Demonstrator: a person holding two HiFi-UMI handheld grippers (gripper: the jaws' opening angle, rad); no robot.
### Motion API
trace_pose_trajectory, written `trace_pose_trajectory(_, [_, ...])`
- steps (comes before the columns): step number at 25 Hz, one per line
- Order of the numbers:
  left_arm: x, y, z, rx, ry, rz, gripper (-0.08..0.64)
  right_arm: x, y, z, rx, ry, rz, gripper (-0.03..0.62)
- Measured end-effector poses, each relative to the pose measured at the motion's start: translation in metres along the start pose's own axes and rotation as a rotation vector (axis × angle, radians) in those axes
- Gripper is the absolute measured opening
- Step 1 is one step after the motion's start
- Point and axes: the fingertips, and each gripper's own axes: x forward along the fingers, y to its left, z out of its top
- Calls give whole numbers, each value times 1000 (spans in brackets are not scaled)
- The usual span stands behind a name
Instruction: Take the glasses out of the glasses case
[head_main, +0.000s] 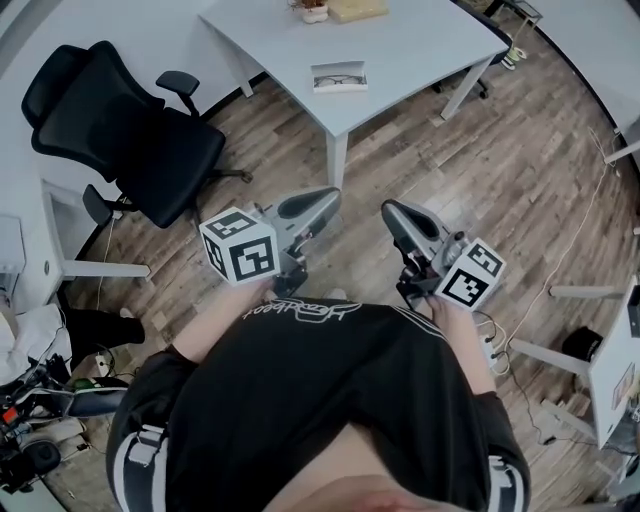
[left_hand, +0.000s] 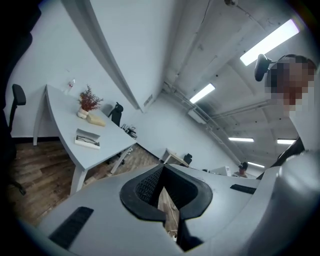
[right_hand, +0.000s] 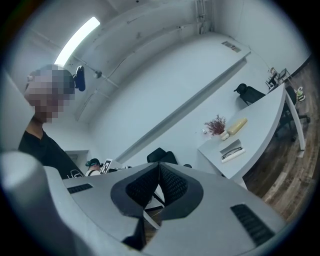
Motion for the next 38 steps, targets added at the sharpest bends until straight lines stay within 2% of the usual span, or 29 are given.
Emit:
trace_pose_trajectory(3, [8,12,11,15,5,-4,6,8,-19,8,-55,19,-40,9])
trace_pose_trajectory(6, [15,17,21,21,-4,-16,6,8,-32,17,-70,8,-66,10])
trace_pose_trajectory(17, [14,36,31,12,-46,-6,6,29,-32,24,-187,57,-38,11])
trace_pose_trajectory(23, [26,57,50,12,-57,19,6,51,-57,36,-184,66,-13,11])
trace_pose_trajectory(30, [50,100,68,-28,-67,68,6,80,-105,54,-161,101,4,11])
trace_pose_trajectory(38, [94,156,110,-64,-80,111,6,131,-166,81,-129,157,56,11])
